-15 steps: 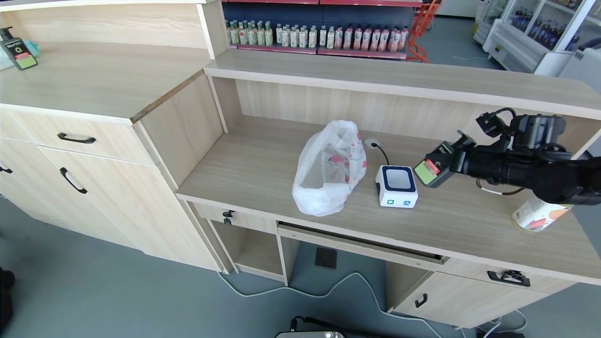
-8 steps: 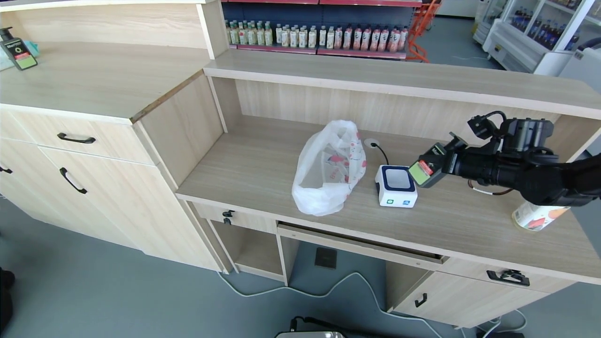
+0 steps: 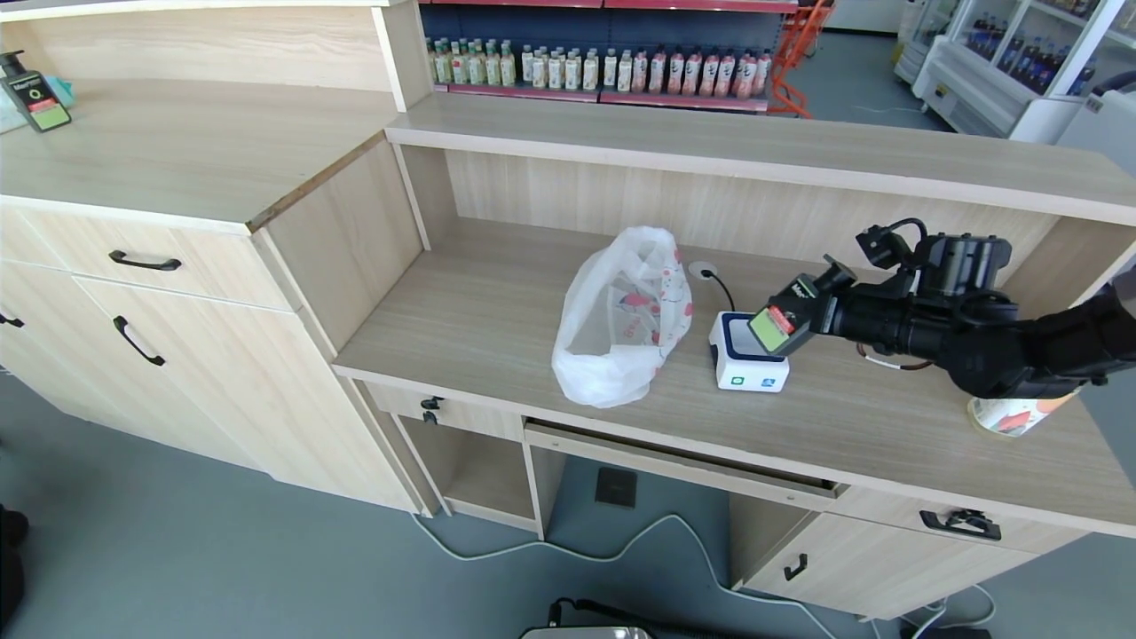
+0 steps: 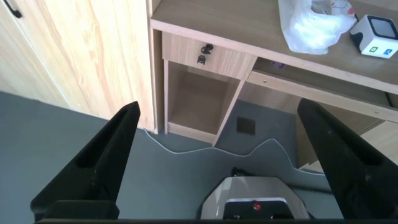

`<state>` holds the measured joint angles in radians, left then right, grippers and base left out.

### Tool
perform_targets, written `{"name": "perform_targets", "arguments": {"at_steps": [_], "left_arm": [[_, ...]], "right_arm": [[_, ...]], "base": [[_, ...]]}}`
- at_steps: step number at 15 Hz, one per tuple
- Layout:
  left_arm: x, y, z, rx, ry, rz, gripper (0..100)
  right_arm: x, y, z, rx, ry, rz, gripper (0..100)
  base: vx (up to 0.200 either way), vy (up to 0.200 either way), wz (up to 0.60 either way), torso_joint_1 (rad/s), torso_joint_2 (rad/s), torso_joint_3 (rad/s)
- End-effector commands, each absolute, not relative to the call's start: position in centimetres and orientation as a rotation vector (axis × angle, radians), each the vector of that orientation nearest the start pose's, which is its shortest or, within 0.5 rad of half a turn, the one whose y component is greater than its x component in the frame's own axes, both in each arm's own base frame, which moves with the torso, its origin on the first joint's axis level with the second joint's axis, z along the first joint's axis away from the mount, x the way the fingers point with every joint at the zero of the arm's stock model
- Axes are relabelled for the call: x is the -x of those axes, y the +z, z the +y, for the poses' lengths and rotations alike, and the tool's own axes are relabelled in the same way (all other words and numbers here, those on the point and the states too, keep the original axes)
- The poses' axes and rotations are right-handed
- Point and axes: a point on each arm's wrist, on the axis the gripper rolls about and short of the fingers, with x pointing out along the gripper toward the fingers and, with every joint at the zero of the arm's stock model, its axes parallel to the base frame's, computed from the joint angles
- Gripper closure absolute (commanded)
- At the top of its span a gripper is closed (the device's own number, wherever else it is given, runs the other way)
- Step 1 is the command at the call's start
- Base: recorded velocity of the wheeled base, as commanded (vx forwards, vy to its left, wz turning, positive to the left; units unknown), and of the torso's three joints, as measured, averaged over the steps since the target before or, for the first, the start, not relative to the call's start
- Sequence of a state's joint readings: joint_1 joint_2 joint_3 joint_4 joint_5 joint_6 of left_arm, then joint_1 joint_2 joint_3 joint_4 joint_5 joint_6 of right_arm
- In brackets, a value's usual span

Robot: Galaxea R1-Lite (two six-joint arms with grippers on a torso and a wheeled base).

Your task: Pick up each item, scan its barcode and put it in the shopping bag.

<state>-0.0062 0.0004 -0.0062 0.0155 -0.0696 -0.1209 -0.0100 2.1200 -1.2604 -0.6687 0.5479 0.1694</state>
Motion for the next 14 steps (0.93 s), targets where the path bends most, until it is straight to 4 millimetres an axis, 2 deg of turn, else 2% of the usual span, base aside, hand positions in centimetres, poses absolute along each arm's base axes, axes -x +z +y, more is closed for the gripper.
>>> {"name": "perform_targets", "arguments": {"at_steps": [1,14], "left_arm": [[2.3,7.6,-0.1,0.121,-0.075,0.014,0],[2.3,7.6,-0.1,0.121,-0.076,0.014,0]], "right_arm": [[-42.9,14.9,1.0,-0.219,0.526,0.238,100],[-46.2,14.3,1.6,-0.203,0.538,0.19,100]], "base": [[0.0,0.0,0.0,0.0,0.0,0.0],[0.0,0.0,0.0,0.0,0.0,0.0]]}}
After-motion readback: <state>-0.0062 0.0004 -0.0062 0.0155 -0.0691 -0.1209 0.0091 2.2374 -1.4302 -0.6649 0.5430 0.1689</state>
